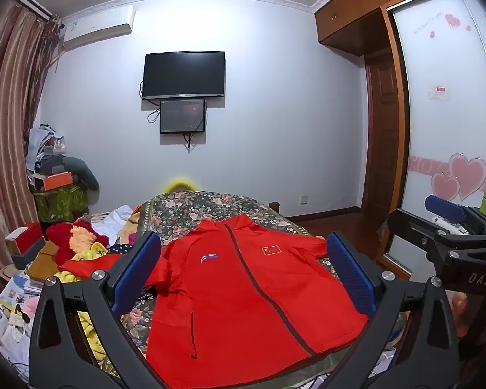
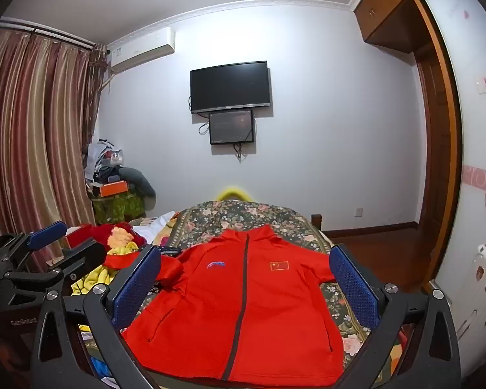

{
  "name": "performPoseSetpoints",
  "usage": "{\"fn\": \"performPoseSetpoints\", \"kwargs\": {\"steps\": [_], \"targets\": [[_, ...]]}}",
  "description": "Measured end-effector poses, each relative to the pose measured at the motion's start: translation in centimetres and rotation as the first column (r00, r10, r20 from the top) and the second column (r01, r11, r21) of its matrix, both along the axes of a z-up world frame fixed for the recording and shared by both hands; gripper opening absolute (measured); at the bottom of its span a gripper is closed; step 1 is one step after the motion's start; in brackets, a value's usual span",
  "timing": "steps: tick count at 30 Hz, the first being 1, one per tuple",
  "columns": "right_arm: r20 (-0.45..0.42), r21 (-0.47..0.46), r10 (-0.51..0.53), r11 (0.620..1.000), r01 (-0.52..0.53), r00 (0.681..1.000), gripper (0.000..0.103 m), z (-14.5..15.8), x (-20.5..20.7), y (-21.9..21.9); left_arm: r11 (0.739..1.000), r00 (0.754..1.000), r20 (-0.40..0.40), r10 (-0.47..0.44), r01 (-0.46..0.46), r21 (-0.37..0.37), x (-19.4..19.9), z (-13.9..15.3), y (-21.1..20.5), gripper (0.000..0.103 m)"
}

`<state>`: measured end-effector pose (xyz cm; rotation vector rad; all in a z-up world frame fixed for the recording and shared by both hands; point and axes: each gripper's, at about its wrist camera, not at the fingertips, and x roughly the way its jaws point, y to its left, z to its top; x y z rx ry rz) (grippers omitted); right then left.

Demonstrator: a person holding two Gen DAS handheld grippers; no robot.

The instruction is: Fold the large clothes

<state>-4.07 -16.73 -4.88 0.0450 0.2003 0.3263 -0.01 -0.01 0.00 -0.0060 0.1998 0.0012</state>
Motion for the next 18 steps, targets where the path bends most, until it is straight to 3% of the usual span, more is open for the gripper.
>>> {"fn": "performPoseSetpoints", "kwargs": {"steps": [11,18], "targets": [[0.005,-0.008,-0.004,1.0,0.004,1.0,0.103,0.2,0.1,-0.1,0.999,1.0,-0.021,0.007,-0.008,-0.046,0.5,-0.3,1.3,0.103],[0.007,-0.013,-0.002,1.0,0.002,1.0,0.103,0.2,-0.1,0.1,1.0,1.0,-0.025,0.006,-0.006,-0.029,0.8,-0.4,0.9,0.103]]}}
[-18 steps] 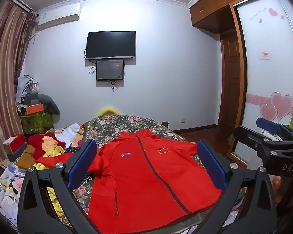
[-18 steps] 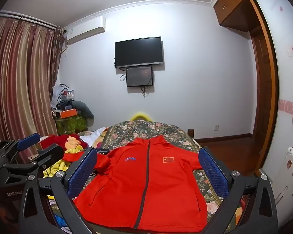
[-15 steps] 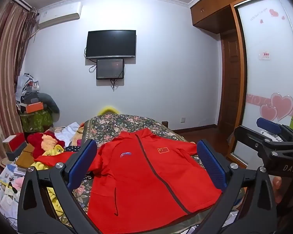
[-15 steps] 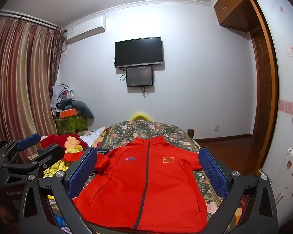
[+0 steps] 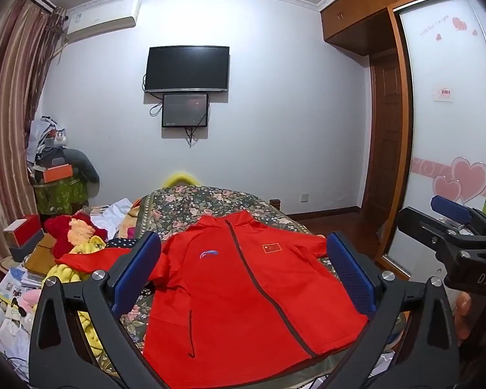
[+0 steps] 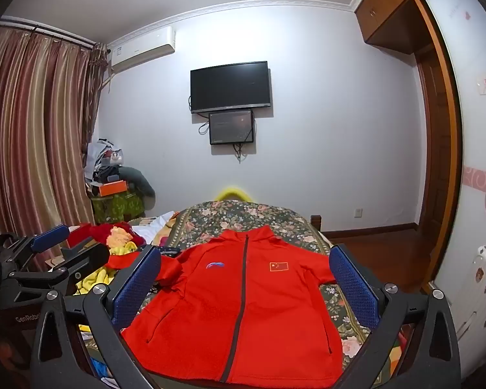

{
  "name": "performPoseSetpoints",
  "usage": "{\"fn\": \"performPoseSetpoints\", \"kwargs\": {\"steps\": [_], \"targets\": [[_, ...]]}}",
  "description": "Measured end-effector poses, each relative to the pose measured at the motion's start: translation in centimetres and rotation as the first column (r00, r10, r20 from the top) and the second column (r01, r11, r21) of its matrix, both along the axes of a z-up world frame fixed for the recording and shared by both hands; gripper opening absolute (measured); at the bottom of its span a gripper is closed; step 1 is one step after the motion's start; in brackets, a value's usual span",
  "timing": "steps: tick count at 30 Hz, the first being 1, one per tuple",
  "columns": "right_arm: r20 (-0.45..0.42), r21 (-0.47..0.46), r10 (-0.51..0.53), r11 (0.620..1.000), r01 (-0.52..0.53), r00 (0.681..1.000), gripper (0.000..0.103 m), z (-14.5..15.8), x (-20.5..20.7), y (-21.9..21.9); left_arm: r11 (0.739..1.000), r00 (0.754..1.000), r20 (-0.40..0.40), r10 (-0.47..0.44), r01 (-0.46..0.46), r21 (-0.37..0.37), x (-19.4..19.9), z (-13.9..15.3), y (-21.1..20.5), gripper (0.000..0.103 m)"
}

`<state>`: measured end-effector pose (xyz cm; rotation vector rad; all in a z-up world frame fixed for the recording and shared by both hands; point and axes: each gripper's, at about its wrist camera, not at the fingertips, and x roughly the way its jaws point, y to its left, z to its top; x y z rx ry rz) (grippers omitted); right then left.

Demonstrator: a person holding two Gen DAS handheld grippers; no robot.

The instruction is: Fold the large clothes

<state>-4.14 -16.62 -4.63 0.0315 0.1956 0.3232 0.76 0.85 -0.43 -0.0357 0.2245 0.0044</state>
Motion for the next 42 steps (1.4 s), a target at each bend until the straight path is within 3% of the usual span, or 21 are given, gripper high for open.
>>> {"fn": "performPoseSetpoints", "kwargs": {"steps": [42], "targets": [[-0.002,0.0,0.0,1.0,0.0,1.0,0.103,-0.13,0.59,0.21,1.0,1.0,0.001,-0.006,0.006,-0.003,0.19,0.01,-0.38,0.103]]}}
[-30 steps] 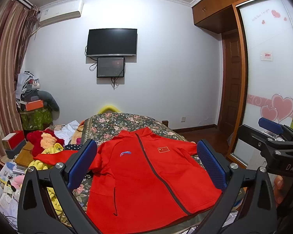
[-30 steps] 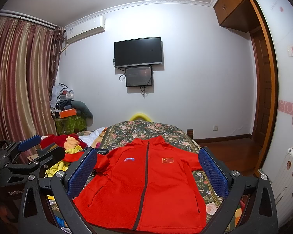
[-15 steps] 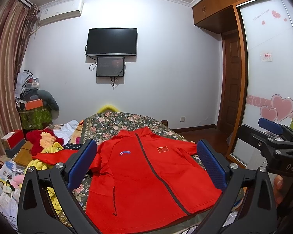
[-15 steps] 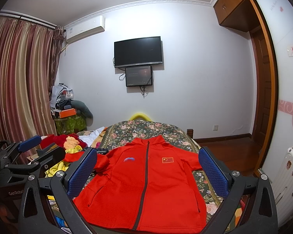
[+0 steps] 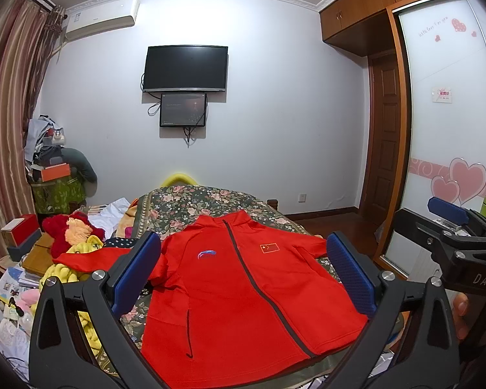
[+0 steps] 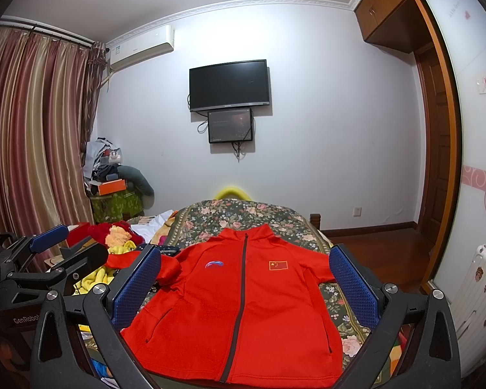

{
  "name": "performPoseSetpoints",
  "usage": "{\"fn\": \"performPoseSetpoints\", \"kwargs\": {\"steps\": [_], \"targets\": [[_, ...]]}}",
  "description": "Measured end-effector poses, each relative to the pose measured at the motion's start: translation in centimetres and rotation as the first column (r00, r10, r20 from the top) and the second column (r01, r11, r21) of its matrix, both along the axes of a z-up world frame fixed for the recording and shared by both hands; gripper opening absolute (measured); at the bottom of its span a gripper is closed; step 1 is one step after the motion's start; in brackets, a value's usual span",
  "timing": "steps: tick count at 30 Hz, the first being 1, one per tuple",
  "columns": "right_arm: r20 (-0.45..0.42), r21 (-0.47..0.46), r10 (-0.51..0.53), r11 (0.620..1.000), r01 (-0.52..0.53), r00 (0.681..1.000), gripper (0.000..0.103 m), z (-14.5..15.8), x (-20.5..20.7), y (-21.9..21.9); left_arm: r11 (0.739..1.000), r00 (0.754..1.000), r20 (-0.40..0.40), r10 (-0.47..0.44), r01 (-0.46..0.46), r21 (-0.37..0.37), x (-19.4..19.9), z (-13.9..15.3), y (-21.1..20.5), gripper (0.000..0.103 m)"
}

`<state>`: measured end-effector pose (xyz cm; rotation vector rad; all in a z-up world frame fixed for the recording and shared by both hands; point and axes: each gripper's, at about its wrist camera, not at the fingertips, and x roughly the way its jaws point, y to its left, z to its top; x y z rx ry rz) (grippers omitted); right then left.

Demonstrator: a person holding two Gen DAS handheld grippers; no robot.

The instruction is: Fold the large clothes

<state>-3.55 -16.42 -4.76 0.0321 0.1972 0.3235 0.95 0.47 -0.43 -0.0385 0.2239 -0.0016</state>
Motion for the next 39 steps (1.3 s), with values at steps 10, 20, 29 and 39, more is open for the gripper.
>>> {"fn": "performPoseSetpoints", "kwargs": {"steps": [10,20,29,39], "targets": [[-0.002,-0.001,0.0,1.0,0.0,1.0,0.103,0.0,0.4,0.0,1.0,1.0,-0.004,-0.002,0.002,-0.006,0.1,-0.4,0.2,0.103],[-0.002,-0.002,-0.002,1.0,0.002,1.0,0.103,-0.1,0.6,0.1,1.0,1.0,-0.007,-0.004,0.004,-0.011,0.2,-0.5,0.5,0.103],[-0.018,-0.008,-0.012,1.0,0.012,1.0,0.103,-2.4,2.6,0.2,1.0,1.0,-0.018,-0.002,0.001,-0.022,0.8,-0.8,1.3,0.103],[-0.047,-0.046,-0.038,0.998,0.036,0.998,0.103,-2.8,6.9,1.8,0.998,0.997,-0.061,0.046,-0.048,-0.031,4.5,-2.0,4.7,0.103]]}}
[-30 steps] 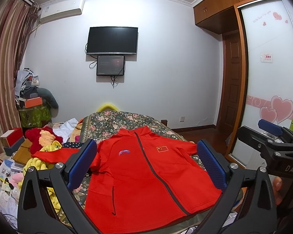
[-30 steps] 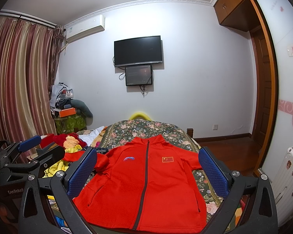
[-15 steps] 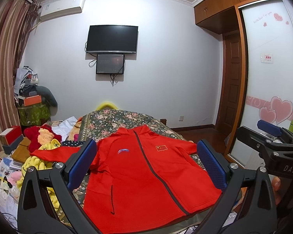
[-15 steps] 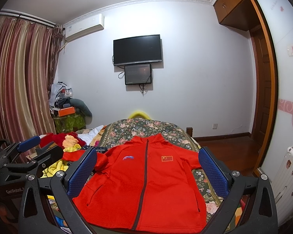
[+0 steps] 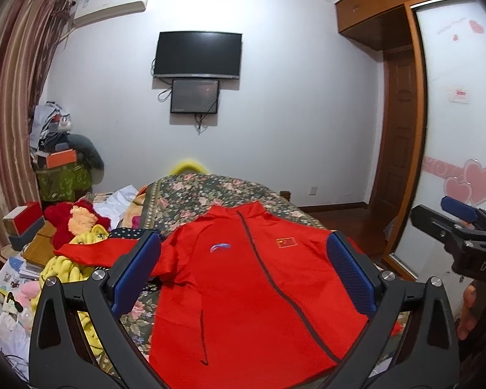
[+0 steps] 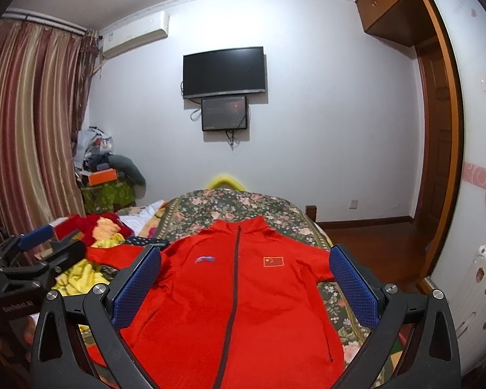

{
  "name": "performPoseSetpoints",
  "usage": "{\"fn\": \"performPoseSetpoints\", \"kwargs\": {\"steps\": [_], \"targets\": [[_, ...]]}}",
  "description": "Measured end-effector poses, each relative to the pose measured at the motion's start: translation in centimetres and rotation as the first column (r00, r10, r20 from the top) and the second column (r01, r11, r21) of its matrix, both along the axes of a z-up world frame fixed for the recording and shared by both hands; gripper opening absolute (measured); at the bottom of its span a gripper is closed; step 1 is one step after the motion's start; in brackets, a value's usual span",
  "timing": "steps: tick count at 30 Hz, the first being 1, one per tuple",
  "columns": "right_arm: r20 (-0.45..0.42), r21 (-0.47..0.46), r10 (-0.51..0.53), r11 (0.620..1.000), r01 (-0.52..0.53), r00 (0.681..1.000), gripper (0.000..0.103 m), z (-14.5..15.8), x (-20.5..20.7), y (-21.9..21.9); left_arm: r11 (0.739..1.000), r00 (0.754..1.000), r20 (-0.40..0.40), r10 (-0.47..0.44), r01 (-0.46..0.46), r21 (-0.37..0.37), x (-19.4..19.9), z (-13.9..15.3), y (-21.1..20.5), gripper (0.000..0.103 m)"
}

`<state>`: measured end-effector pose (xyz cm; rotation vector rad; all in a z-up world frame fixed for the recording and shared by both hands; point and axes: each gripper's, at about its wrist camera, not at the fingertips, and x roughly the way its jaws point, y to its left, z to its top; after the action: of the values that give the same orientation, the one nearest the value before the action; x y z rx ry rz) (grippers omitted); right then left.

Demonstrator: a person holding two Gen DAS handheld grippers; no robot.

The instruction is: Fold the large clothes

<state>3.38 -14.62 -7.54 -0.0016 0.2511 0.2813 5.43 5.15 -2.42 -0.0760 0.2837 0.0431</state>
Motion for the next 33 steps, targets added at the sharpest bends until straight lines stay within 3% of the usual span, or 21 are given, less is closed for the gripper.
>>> {"fn": "performPoseSetpoints", "kwargs": {"steps": [6,11,17,21,25,30,33], "targets": [[-0.057,-0.037,-0.03,0.999,0.028,0.998,0.103,-1.1,6.2,1.7,0.999,0.997,-0.065,0.042,-0.044,-0.017,4.5,-1.8,4.5,0.103],[-0.152,-0.079,-0.028,0.997,0.016,0.988,0.103,-3.7,13.4,3.3,0.996,0.985,-0.154,0.079,-0.085,-0.031,9.1,-4.5,9.3,0.103],[-0.281,-0.133,-0.029,0.991,-0.009,0.959,0.103,-7.8,22.3,5.3,0.985,0.937,-0.342,0.072,-0.12,-0.121,14.7,-10.2,16.9,0.103],[-0.344,-0.176,-0.051,0.984,-0.011,0.938,0.103,-10.8,27.4,6.2,0.953,0.886,-0.462,0.044,-0.176,-0.245,17.3,-15.2,22.8,0.103],[-0.409,-0.206,-0.036,0.977,-0.053,0.912,0.103,-13.9,31.6,7.1,0.913,0.846,-0.533,0.018,-0.23,-0.336,19.2,-19.3,27.8,0.103],[-0.503,-0.178,-0.018,0.981,-0.083,0.864,0.103,-17.5,35.5,8.1,0.851,0.845,-0.534,-0.008,-0.275,-0.448,20.9,-22.3,33.3,0.103],[-0.537,-0.166,-0.01,0.982,-0.095,0.843,0.103,-19.1,36.3,8.6,0.824,0.849,-0.528,0.03,-0.32,-0.468,21.7,-23.1,36.5,0.103]]}}
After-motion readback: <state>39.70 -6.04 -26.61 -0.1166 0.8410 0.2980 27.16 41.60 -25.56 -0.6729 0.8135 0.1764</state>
